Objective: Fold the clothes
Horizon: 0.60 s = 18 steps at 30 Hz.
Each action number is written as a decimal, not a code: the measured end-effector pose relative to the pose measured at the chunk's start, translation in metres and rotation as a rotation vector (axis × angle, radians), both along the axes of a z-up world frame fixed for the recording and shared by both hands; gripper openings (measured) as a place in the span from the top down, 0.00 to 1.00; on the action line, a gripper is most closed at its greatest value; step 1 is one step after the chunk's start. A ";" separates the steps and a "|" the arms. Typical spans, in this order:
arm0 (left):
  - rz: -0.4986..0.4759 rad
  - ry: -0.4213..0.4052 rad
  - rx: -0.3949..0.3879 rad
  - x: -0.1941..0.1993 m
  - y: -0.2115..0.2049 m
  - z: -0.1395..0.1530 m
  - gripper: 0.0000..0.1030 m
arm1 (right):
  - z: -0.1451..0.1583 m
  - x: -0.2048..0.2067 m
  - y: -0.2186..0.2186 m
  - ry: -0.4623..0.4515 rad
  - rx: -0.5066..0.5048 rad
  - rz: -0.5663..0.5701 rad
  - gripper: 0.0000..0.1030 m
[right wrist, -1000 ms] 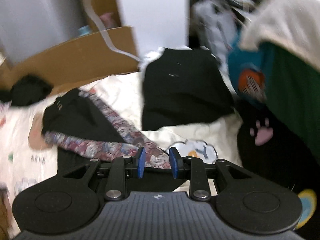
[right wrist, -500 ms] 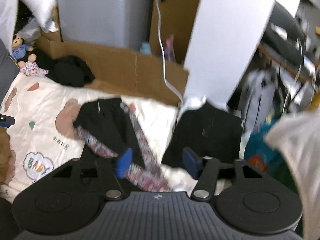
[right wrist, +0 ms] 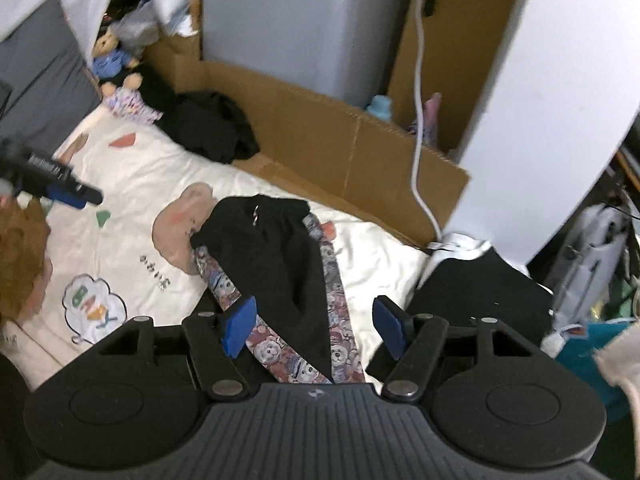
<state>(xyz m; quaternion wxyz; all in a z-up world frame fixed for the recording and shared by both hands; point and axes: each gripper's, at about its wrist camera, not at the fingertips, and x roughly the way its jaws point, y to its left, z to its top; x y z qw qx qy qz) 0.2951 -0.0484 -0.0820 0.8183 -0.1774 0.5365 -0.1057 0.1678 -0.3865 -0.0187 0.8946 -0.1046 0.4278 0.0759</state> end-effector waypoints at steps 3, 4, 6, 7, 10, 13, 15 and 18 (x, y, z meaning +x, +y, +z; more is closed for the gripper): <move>-0.006 0.018 -0.001 0.008 -0.008 -0.017 0.51 | -0.022 0.003 -0.002 -0.004 -0.001 0.019 0.33; -0.007 0.023 -0.011 0.013 -0.012 -0.026 0.51 | -0.030 0.003 -0.003 -0.007 -0.003 0.031 0.33; 0.003 0.040 -0.024 0.021 -0.019 -0.046 0.50 | -0.044 0.005 -0.002 -0.009 -0.019 0.080 0.33; 0.008 0.046 -0.028 0.025 -0.022 -0.053 0.50 | -0.050 0.005 -0.002 -0.009 -0.028 0.104 0.33; 0.018 0.059 -0.044 0.035 -0.032 -0.076 0.51 | -0.069 0.007 0.000 -0.009 -0.044 0.153 0.33; 0.039 0.064 -0.043 0.046 -0.039 -0.102 0.52 | -0.090 0.010 0.000 -0.004 -0.043 0.171 0.33; 0.034 0.058 -0.025 0.051 -0.044 -0.117 0.52 | -0.103 0.011 -0.002 -0.001 -0.042 0.177 0.33; 0.061 0.073 -0.040 0.057 -0.045 -0.139 0.52 | -0.124 0.009 -0.002 0.003 -0.050 0.201 0.33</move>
